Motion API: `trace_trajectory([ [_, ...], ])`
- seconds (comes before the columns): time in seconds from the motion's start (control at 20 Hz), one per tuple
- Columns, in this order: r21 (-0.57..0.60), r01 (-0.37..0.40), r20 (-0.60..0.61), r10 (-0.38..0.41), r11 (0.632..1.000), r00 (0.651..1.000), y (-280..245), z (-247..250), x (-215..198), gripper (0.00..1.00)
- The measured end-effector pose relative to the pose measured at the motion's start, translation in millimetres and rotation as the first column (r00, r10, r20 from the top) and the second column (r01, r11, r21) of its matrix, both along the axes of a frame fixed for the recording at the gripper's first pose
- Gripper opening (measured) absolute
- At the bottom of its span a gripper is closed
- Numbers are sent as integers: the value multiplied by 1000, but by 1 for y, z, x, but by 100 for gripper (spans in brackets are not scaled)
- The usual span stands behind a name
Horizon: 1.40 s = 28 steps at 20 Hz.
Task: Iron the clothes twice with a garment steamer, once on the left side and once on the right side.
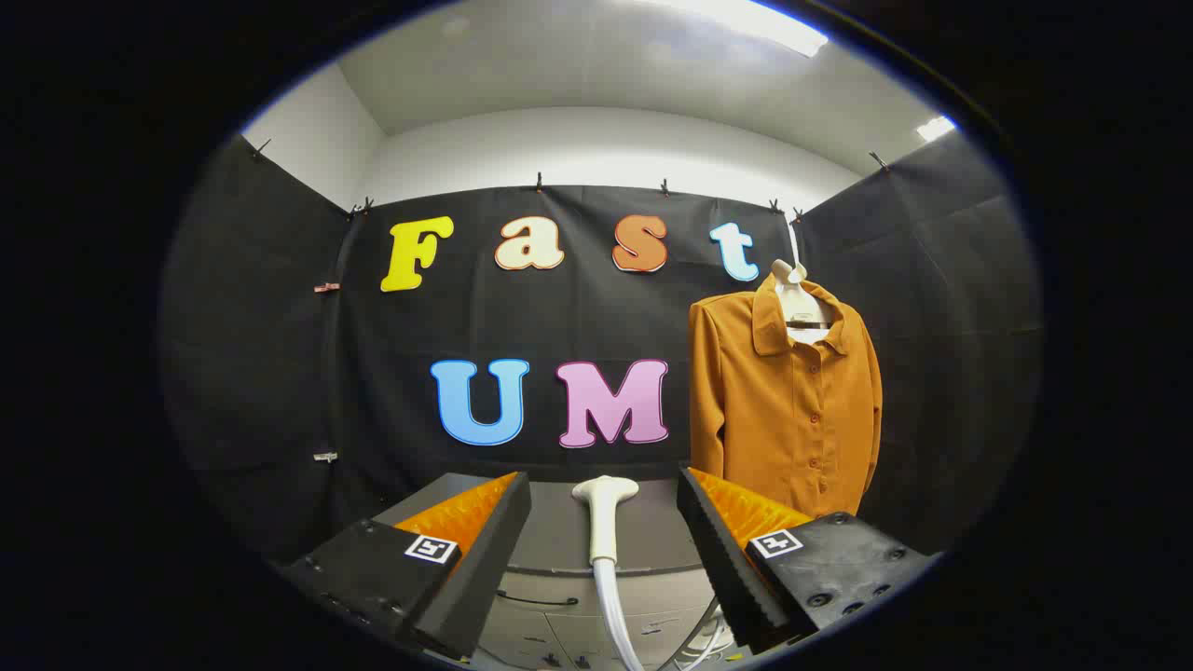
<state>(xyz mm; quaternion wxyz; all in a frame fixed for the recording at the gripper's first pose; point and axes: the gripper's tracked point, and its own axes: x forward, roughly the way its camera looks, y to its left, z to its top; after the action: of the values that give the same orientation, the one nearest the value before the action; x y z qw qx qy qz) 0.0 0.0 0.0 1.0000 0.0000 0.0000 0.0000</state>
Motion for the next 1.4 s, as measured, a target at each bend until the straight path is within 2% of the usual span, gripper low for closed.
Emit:
trace_trajectory([
  [0.9,-15,22,-7,-22,1000,1000,2,1,8,98],
  [1.4,-4,37,-36,-37,999,999,20,-9,7,98],
])
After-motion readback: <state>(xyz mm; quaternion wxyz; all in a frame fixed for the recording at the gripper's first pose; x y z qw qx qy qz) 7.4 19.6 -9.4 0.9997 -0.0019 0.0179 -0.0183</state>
